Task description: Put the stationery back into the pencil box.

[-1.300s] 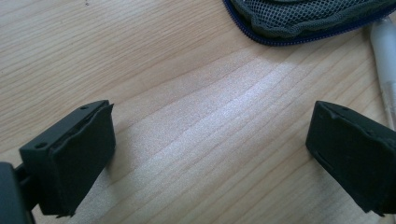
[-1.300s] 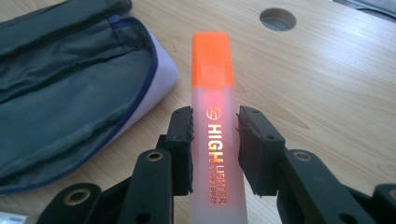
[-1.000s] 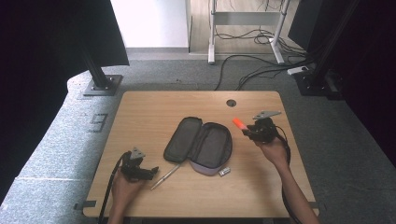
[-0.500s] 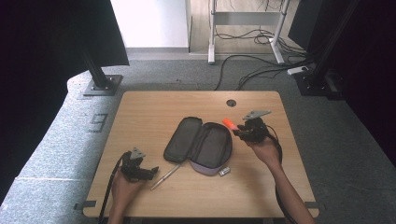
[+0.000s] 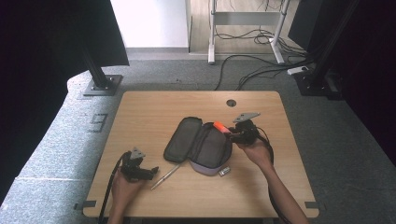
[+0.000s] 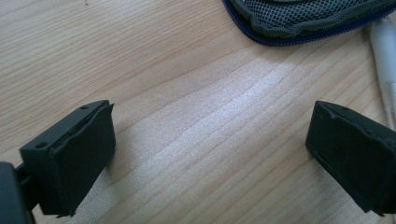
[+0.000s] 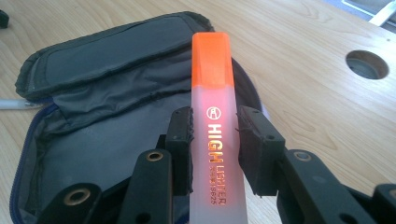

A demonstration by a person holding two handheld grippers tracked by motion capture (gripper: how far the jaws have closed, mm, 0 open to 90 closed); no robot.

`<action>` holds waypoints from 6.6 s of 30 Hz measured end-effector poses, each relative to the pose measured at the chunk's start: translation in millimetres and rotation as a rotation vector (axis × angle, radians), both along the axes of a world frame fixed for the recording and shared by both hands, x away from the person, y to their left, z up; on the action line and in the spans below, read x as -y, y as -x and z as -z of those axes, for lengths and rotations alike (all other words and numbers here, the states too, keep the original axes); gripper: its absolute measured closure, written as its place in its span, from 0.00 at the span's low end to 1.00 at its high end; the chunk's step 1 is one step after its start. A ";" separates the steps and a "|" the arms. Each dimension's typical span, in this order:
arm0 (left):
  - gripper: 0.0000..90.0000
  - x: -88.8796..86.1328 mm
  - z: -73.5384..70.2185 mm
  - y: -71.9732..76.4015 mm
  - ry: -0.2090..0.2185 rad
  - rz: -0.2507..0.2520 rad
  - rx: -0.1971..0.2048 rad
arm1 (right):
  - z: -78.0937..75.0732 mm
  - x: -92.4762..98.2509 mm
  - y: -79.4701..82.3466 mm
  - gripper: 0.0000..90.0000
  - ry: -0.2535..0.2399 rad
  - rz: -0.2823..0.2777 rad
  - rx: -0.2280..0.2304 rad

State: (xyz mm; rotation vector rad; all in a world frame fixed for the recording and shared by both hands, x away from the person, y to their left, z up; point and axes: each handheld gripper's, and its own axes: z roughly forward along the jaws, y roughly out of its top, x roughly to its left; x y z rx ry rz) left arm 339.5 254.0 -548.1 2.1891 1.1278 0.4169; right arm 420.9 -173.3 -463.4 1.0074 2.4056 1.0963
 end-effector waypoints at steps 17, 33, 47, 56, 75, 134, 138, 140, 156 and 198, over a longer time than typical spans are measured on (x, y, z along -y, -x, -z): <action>0.02 0.0 0.0 0.0 0.000 0.001 0.000 | 15.6 -32.7 -0.1 0.72 0.020 -0.051 -0.007; 0.02 0.0 0.0 0.0 -0.001 0.002 0.000 | 32.7 -47.3 0.4 0.72 0.042 -0.076 -0.015; 0.02 0.1 0.0 0.1 0.000 0.002 0.000 | 49.8 -50.9 0.3 0.72 0.065 -0.082 -0.038; 0.02 0.1 0.0 0.0 0.000 0.002 0.001 | 57.3 -53.1 -0.5 0.72 0.078 -0.086 -0.053; 0.02 0.1 0.0 0.0 0.000 0.002 0.000 | 48.7 -52.9 -0.9 0.40 0.059 -0.088 -0.041; 0.02 0.1 0.0 0.0 -0.001 0.003 0.001 | 20.6 -3.7 47.0 0.33 0.020 -0.093 0.020; 0.02 0.1 0.0 0.1 -0.001 0.002 0.001 | 22.3 2.3 50.4 0.33 0.018 -0.085 0.020; 0.02 0.1 0.0 0.0 0.000 0.002 0.001 | 23.3 4.5 51.6 0.33 0.016 -0.083 0.019; 0.02 0.1 0.0 0.0 0.000 0.002 0.001 | 33.5 14.1 68.2 0.33 -0.005 -0.083 0.012; 0.02 0.2 0.0 0.1 0.000 0.002 0.001 | 80.3 7.8 101.6 0.46 -0.046 -0.189 -0.070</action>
